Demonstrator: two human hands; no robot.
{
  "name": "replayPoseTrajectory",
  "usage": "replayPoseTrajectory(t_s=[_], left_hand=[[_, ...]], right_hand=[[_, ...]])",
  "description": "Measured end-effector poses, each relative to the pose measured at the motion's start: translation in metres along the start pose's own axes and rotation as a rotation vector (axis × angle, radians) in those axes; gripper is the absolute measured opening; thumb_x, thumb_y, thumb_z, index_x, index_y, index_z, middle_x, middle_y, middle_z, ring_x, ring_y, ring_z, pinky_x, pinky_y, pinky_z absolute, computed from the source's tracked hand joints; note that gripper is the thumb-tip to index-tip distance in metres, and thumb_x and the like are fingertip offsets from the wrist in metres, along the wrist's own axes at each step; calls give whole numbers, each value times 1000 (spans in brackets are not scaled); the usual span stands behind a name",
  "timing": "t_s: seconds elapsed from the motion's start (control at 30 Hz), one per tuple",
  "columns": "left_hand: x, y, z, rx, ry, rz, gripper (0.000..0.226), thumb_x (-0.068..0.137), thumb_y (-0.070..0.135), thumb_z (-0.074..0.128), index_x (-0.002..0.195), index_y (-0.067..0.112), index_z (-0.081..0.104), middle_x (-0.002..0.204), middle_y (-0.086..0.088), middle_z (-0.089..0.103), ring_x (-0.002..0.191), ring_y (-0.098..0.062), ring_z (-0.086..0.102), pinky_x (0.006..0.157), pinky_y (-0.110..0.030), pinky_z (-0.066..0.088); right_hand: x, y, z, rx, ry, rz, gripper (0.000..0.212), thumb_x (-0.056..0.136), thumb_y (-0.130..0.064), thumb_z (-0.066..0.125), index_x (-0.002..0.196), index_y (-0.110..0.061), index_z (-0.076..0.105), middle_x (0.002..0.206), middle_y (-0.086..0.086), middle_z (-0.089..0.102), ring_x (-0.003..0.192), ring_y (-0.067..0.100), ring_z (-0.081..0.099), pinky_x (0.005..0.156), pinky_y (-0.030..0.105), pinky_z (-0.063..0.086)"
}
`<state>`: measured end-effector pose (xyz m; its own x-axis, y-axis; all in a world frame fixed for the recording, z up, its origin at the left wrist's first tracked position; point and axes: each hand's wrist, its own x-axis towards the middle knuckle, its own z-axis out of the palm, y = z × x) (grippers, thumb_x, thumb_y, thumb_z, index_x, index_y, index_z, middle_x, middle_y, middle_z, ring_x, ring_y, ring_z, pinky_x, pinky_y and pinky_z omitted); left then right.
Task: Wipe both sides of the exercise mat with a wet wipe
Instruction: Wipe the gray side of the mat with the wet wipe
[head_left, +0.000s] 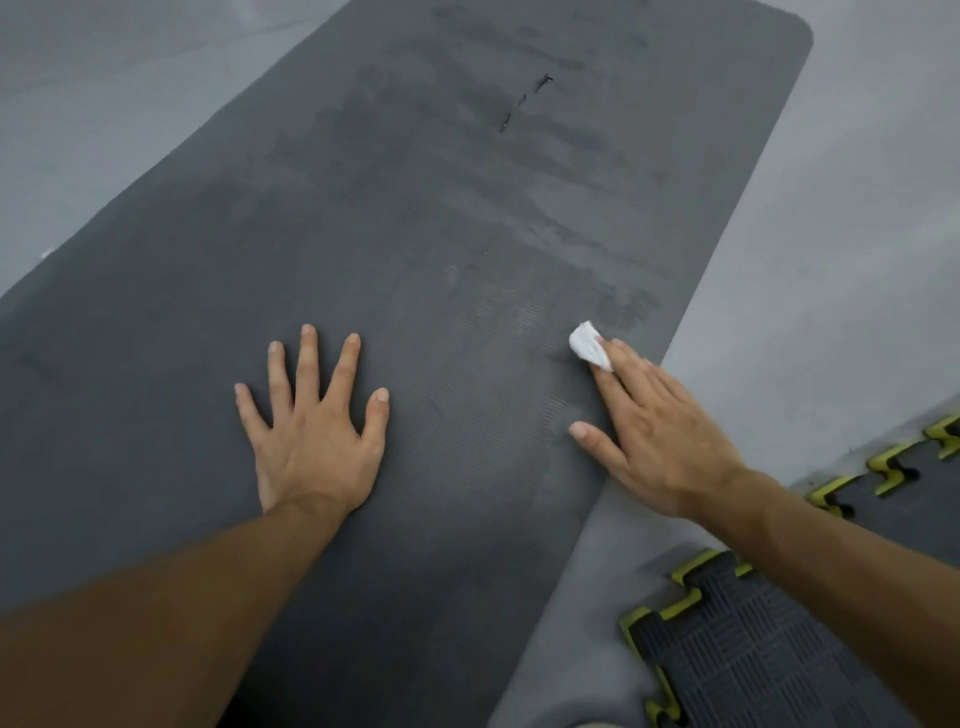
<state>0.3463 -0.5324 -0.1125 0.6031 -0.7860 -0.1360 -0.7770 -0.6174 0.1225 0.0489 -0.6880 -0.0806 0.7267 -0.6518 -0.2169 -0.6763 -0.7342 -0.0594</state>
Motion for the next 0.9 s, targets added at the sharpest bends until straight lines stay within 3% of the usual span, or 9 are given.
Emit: replayPoseTrajectory(t_s=[0.13, 0.23, 0.33, 0.47, 0.6, 0.7, 0.83, 0.9], left_hand=[[-1, 0, -1, -5, -5, -3, 67, 101, 68, 12, 163, 44, -1, 173, 4, -8, 159, -25, -14, 125, -62, -4], [0, 1, 0, 0, 0, -7, 67, 102, 68, 13, 163, 44, 1, 174, 4, -7, 159, -25, -13, 125, -62, -4], [0, 1, 1, 6, 4, -7, 68, 101, 68, 13, 164, 43, 2, 174, 4, -6, 159, -25, -12, 125, -62, -4], [1, 0, 1, -7, -2, -6, 68, 102, 69, 15, 164, 44, 3, 174, 5, -7, 159, -24, -13, 125, -61, -5], [1, 1, 0, -20, 5, 2, 68, 101, 70, 14, 164, 44, 4, 174, 5, -5, 159, -24, -12, 125, -61, -6], [1, 1, 0, -12, 3, 0, 69, 101, 71, 13, 164, 44, 4, 174, 5, -6, 159, -24, -13, 125, -61, -5], [1, 1, 0, -6, 3, 3, 70, 100, 71, 12, 164, 43, 3, 174, 5, -6, 159, -24, -12, 125, -62, -3], [1, 1, 0, -11, 6, 2, 69, 100, 71, 13, 164, 43, 4, 174, 5, -5, 159, -25, -11, 125, -62, -3]], right_hand=[[-42, -46, 4, 92, -65, -198, 90, 103, -72, 27, 166, -10, 10, 174, 6, -1, 161, 17, -2, 129, 36, 7], [-81, -79, 11, 85, -90, -377, 92, 102, -74, 32, 164, -6, 22, 174, 5, 5, 161, 19, 1, 127, 38, 13], [-92, -82, 15, 32, -111, -462, 92, 102, -75, 28, 164, -7, 19, 174, 4, 7, 161, 19, 3, 126, 39, 12], [-63, -48, 11, -29, -57, -350, 85, 105, -70, 26, 161, -7, 32, 170, 11, 24, 159, 21, 16, 127, 41, 16], [-30, -1, 7, -72, -6, -93, 84, 105, -69, 13, 164, -9, 23, 169, 12, 27, 159, 23, 18, 128, 41, 16], [-19, 16, 5, -53, -4, -1, 87, 104, -69, 11, 164, -6, 22, 170, 12, 24, 159, 23, 15, 129, 38, 13], [-33, -12, -2, 44, -68, -39, 90, 103, -74, 12, 166, -9, 9, 173, 10, 11, 160, 21, 6, 130, 35, 7], [-52, -37, -6, 84, -118, -149, 92, 102, -75, 17, 165, -9, 14, 174, 7, 5, 161, 18, 0, 129, 36, 7]])
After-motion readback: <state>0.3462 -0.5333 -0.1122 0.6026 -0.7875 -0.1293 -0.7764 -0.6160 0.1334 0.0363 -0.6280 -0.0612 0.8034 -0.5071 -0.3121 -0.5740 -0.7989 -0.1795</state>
